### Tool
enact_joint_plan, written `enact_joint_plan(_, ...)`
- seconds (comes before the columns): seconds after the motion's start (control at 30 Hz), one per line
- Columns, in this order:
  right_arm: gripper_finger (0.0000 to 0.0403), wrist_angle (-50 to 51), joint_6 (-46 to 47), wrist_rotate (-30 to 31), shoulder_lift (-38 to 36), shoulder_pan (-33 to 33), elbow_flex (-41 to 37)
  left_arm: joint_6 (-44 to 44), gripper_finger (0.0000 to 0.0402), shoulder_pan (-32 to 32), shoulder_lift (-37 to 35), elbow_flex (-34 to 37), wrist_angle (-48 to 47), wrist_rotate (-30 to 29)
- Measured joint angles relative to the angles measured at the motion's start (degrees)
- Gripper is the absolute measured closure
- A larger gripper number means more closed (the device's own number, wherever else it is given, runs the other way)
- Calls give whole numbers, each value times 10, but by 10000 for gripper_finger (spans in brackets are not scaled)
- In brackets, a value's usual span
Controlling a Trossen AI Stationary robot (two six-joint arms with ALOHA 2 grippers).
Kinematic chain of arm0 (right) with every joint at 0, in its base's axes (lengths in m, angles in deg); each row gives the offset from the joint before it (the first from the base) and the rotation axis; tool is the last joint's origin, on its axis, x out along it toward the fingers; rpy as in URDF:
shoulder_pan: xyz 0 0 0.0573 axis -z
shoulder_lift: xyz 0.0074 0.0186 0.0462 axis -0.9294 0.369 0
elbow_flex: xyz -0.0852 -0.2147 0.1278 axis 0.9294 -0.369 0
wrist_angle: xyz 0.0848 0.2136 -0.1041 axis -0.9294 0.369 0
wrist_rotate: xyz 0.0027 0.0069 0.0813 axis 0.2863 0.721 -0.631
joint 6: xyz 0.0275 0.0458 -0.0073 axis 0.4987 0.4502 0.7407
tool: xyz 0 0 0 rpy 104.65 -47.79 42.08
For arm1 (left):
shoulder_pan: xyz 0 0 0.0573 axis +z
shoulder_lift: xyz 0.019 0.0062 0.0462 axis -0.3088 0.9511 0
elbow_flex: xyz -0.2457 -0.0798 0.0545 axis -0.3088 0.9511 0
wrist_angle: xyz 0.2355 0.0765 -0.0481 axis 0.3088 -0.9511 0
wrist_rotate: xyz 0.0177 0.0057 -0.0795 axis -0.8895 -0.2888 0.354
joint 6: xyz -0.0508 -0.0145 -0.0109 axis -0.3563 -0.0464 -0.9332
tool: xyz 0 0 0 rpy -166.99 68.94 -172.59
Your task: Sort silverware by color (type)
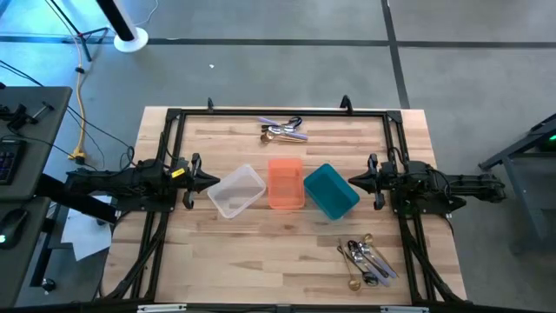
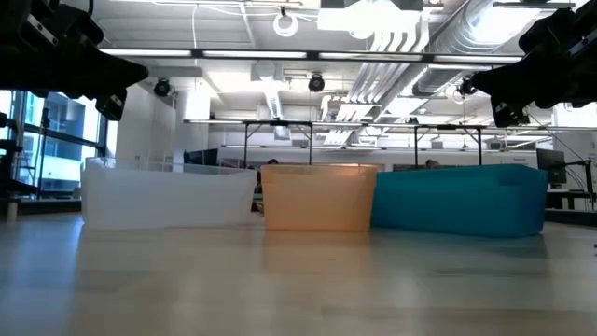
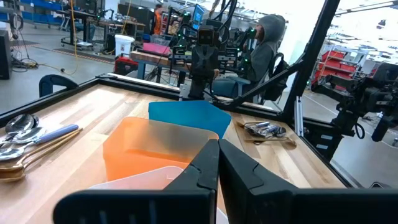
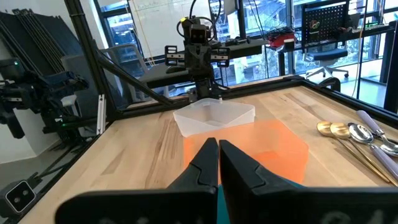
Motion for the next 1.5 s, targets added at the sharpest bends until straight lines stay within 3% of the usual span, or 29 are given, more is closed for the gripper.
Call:
enact_joint_plan(0.6,402,-7,8,2,0,0,0,0,401,0,0,0,0,0)
enact_joint_plan(1.03,402,-20,222,21,0,0,0,0,401,0,0,0,0,0)
enact_joint_plan(1.23,402,-164,252,160,0,1,0,0,401,0,0,0,0,0)
enact_joint_plan(1.37,402,-311,170,162,8,1,2,0,401,0,0,0,0,0)
enact_joint_plan(1.5,402,-356,102,163,36,1,49,0,401,0,0,0,0,0)
